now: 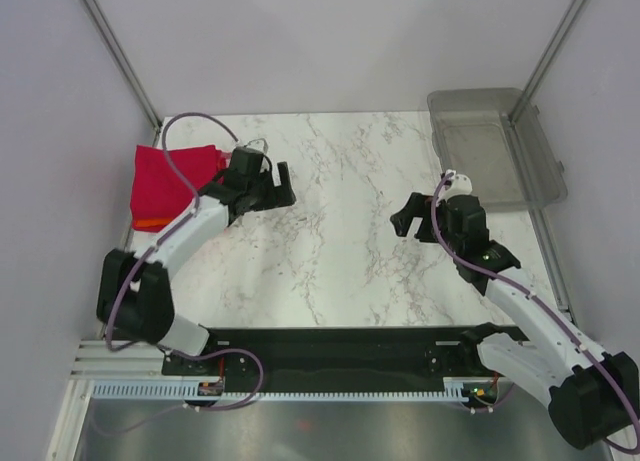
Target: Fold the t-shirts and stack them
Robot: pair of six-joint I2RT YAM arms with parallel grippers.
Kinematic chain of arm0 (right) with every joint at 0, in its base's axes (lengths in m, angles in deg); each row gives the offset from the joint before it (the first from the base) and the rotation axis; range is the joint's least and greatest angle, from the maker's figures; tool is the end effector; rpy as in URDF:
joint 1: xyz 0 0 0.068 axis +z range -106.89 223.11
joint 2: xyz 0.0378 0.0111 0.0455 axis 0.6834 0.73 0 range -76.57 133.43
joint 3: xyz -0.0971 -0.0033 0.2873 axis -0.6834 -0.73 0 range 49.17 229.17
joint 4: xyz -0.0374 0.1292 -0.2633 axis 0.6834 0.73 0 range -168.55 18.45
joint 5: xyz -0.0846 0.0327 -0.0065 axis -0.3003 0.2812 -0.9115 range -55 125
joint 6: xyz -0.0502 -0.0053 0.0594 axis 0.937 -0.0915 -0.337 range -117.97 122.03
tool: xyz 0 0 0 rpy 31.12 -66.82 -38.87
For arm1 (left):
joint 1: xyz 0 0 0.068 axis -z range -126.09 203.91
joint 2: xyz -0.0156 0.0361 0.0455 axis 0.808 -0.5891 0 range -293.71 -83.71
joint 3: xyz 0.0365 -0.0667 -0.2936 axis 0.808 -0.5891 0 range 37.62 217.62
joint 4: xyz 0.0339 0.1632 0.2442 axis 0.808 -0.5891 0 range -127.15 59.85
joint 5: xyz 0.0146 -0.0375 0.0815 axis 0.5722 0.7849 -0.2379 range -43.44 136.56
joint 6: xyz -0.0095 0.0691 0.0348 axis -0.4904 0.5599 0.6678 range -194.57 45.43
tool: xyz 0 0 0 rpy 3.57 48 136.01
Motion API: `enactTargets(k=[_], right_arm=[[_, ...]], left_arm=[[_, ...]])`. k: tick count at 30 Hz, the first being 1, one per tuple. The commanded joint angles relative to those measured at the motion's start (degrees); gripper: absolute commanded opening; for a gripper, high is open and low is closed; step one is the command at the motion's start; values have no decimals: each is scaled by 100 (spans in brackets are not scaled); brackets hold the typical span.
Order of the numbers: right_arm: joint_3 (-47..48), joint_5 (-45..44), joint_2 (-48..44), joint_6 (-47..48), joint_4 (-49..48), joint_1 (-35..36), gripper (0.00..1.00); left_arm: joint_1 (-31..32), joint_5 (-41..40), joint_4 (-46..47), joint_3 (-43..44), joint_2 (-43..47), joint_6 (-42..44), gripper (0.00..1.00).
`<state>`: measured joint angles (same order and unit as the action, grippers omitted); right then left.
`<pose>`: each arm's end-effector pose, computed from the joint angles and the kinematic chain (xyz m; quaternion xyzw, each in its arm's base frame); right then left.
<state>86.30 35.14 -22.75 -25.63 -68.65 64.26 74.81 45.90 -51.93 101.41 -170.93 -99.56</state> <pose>0.2405 0.0932 0.2656 0.0477 0.8494 0.2181 0.4781 0.3614 -0.1372 0.2519 -0.0351 0.9239 -0.1436 0.3529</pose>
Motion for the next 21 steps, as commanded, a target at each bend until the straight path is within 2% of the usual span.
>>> enactTargets(k=[1, 5, 6, 8, 11, 14, 21], right_arm=[[-301, -435, -529, 155, -84, -14, 98], [-741, -1294, -1031, 261, -118, -23, 98], [-837, -1419, -1119, 226, -145, -14, 98], [-1127, -1587, -1391, 322, -389, -14, 98], [-1734, -2447, -1638, -105, -759, -14, 98], [-2103, -2142, -1787, -38, -1197, -14, 98], [-2350, -1922, -2402, -11, -1200, -14, 98]], left_arm=[[176, -425, 384, -760, 1064, -436, 100], [291, -443, 1287, -2392, 2330, -621, 100], [283, -539, 1490, -2685, 2846, -577, 100], [291, -654, 1685, -3334, 3314, -498, 100], [291, -786, 1966, -3977, 4062, -252, 100], [282, -1005, 2046, -4304, 4502, -190, 100], [282, -874, 2160, -4472, 4776, -190, 100]])
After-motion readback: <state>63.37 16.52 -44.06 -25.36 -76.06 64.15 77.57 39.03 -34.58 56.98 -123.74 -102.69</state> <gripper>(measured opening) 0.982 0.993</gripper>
